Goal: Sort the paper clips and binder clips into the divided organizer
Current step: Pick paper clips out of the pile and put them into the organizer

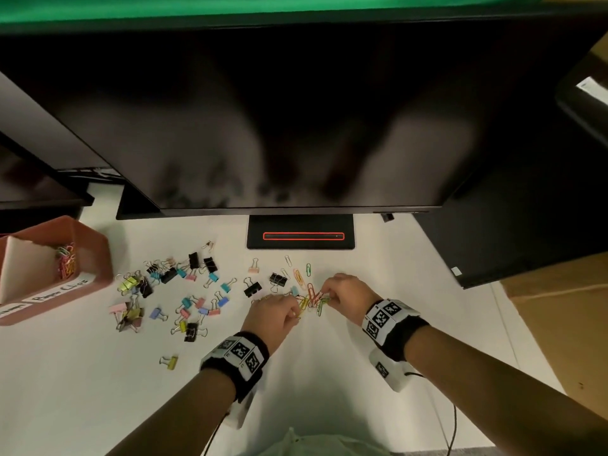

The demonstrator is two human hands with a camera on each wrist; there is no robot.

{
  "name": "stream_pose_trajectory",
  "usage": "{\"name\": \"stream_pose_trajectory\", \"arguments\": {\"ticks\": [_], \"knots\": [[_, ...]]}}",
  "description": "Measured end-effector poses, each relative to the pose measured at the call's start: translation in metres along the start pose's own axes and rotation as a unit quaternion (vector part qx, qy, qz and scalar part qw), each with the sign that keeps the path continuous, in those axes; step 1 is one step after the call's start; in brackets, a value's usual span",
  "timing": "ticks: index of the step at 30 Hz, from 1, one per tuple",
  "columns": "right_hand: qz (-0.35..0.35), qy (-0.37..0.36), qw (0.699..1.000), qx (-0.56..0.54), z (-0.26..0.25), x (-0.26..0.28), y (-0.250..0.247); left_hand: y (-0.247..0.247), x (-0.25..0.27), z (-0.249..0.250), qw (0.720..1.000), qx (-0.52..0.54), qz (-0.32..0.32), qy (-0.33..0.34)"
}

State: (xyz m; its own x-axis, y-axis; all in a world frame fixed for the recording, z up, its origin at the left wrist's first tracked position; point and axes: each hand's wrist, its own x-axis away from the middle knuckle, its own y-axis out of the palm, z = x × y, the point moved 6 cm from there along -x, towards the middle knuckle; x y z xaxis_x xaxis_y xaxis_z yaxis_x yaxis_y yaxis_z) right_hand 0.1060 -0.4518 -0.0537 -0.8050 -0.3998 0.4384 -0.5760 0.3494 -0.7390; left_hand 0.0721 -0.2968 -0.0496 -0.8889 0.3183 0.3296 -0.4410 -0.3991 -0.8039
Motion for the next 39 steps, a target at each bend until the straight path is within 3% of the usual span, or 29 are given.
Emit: {"name": "stream_pose_trajectory", "arguments": {"ticks": [4, 16, 22, 28, 39], "knots": [[0.006, 0.01, 1.0, -0.026, 0.006, 0.002, -0.001, 0.003, -0.006, 0.001, 0.999, 0.021, 0.02, -0.033], [-0.01, 0.0, 1.0, 0.004, 0.01, 0.008, -0.008, -0.012, -0.024, -0.01, 0.998, -0.021, 0.048, -0.037], [-0.032, -0.062, 0.997, -0.013, -0.004, 0.003, -0.01, -0.009, -0.012, -0.021, 0.996, 0.056, 0.058, -0.032], [-0.054, -0.125, 0.99, 0.033, -0.023, -0.008, -0.001, -0.012, -0.009, -0.028, 0.995, 0.058, 0.069, -0.031], [-0.062, -0.069, 0.993, 0.075, -0.018, -0.013, -0.001, -0.009, -0.015, -0.026, 1.0, -0.012, 0.026, 0.001]]}}
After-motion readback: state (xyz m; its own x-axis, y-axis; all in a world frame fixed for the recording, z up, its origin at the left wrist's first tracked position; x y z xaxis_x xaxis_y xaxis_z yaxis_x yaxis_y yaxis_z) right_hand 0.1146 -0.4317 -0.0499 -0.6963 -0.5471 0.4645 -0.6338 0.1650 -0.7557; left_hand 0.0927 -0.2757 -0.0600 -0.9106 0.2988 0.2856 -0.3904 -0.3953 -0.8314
